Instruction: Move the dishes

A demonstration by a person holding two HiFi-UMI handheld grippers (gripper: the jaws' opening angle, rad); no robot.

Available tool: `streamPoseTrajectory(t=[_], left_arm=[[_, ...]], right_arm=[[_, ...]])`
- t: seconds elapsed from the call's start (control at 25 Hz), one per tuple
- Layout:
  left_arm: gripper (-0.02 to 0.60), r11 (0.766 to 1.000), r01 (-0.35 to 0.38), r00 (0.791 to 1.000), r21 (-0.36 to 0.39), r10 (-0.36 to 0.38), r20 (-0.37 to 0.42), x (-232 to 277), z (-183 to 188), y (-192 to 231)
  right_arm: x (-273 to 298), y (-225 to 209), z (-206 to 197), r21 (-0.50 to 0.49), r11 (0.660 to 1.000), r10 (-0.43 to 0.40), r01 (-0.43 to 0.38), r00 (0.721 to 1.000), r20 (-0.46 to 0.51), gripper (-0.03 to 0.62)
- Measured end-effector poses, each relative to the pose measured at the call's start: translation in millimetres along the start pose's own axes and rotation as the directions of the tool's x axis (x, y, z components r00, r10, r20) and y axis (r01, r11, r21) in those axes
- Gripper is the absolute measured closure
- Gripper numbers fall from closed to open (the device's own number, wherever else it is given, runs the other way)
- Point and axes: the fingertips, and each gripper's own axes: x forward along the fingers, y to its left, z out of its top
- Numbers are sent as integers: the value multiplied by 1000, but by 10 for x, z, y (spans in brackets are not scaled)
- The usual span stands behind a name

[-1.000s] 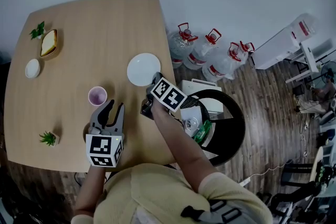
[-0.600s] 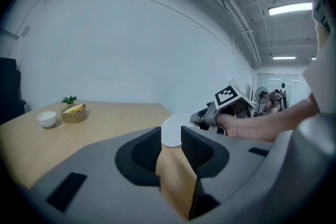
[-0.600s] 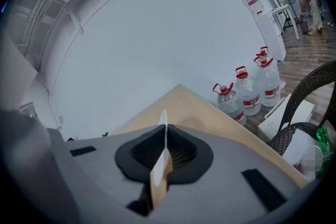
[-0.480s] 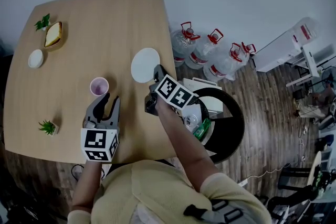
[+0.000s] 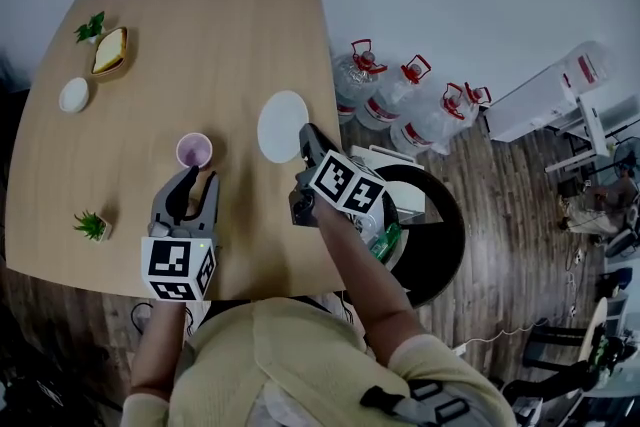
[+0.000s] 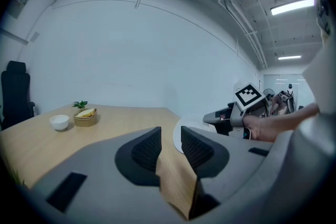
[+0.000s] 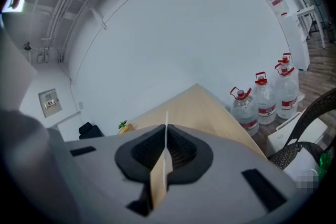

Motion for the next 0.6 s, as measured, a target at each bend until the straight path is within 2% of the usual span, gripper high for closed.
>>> streamPoseTrajectory(t=[0.16,0.6], left_arm=[[457,999,-35,999,14,35,1,-104,15,103],[457,991,-134,990,-31,132,-39,-429,-226,374]], right_arm=[[-160,138,-21,-13,998,64,-64,998,-30,569],[-633,380,-278,24,978,211,-209,969,-127,569]])
